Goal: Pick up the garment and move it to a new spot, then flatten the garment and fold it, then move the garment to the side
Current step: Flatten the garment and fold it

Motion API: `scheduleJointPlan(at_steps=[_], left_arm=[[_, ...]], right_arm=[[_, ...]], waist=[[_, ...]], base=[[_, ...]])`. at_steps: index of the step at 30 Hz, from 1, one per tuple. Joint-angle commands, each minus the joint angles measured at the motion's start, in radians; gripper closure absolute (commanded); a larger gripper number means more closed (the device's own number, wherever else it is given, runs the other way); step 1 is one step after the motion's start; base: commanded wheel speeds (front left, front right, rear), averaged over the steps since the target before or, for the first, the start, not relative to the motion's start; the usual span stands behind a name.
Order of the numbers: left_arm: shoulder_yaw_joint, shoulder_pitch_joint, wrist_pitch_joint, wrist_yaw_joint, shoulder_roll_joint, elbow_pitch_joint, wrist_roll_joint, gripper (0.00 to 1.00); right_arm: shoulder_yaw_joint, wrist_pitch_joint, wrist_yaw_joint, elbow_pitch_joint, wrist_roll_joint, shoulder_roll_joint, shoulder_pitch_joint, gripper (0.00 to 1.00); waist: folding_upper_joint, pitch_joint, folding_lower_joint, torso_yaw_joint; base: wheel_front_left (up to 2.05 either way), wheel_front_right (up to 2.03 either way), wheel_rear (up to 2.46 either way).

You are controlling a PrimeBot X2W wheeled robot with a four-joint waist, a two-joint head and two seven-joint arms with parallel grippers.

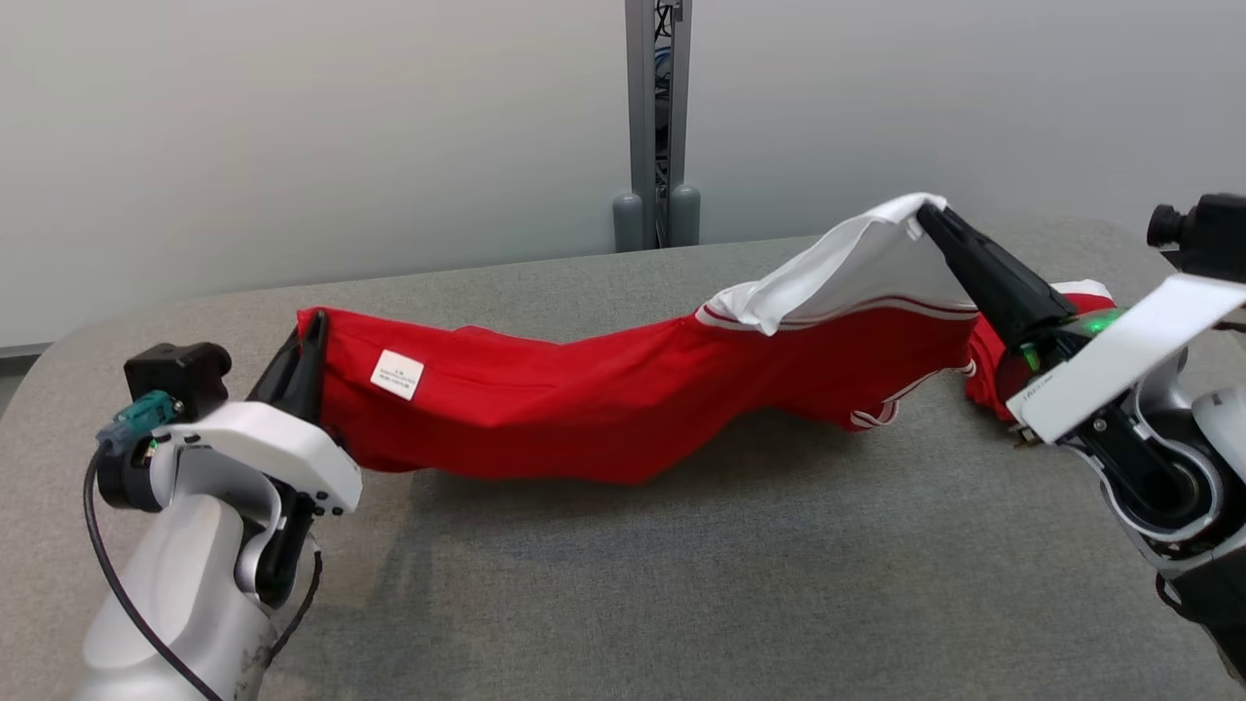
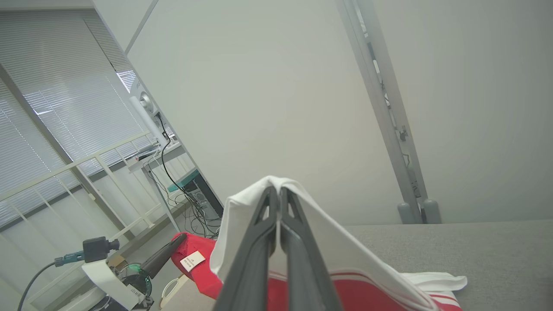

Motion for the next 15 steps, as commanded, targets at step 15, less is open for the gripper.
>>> scheduleJointPlan(at_steps=[15], left_arm=[[0.057,-0.189,0.056,0.035,0.053,-0.119,-0.04,1.0]], right_arm=[[-0.031,-0.004,0.001,0.254,-0.026,0.098,-0.321,1.0]], waist=[[0.0,-0.006,0.0,0.022]], base=[[0.0,0.0,0.0]])
